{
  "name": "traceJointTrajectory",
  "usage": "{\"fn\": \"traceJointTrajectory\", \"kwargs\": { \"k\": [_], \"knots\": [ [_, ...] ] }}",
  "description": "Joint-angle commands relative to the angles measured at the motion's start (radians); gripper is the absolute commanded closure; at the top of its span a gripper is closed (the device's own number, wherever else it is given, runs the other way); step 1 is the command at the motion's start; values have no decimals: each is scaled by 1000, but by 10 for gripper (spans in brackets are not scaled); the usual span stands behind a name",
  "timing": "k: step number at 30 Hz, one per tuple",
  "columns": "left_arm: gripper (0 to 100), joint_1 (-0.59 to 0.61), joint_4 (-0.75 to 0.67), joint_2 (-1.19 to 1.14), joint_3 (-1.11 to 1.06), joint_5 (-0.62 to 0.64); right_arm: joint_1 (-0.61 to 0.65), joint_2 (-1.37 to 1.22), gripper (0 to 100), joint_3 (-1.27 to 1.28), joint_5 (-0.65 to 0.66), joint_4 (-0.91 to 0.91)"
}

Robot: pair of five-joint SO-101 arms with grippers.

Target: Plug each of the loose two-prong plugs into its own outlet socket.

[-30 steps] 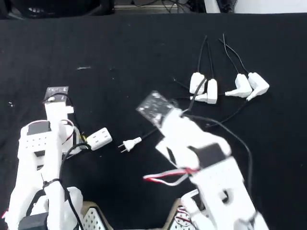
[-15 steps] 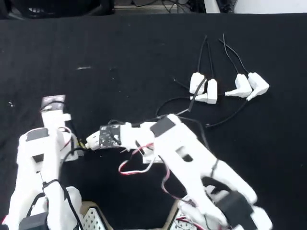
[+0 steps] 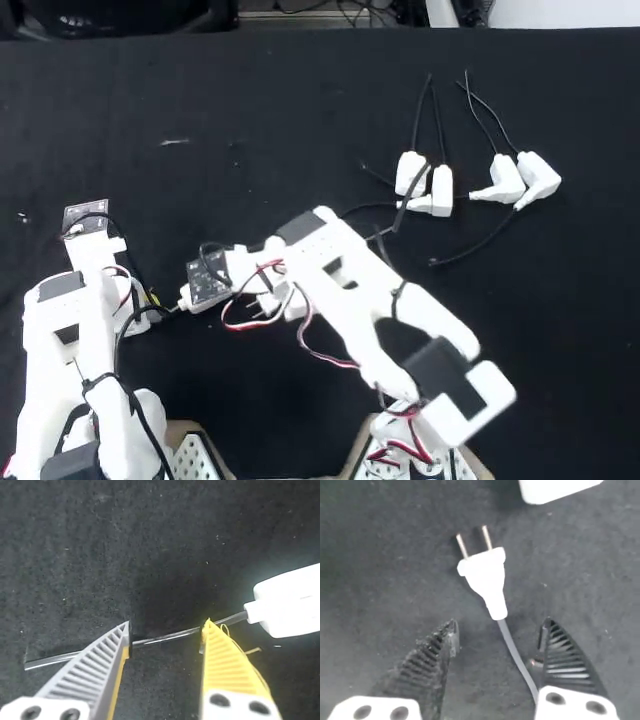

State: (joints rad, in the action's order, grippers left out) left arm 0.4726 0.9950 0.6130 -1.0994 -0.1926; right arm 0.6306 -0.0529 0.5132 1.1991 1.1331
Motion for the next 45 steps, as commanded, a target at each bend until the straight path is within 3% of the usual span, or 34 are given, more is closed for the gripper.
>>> {"fn": "traceJointTrajectory", "kwargs": {
  "k": [1,10,15,19,28,31,37,45],
  "knots": [
    [769,8,-11,25,7,3,40,-38,755,-70,8,-17],
    [769,8,-9,25,7,3,51,-99,773,-81,-133,-104],
    [769,8,-8,25,7,0,51,-101,993,-74,-140,-104],
    [769,8,-8,25,5,-2,46,-77,988,-65,-186,-98],
    [769,7,-6,25,4,-3,48,28,987,31,-582,-150],
    [769,7,-8,25,5,-3,49,-24,969,65,-582,-187],
    [769,7,-9,25,5,-3,78,-87,737,35,-586,-161],
    [769,7,-9,25,4,-3,97,-94,783,-28,-589,-180]
  ]
}}
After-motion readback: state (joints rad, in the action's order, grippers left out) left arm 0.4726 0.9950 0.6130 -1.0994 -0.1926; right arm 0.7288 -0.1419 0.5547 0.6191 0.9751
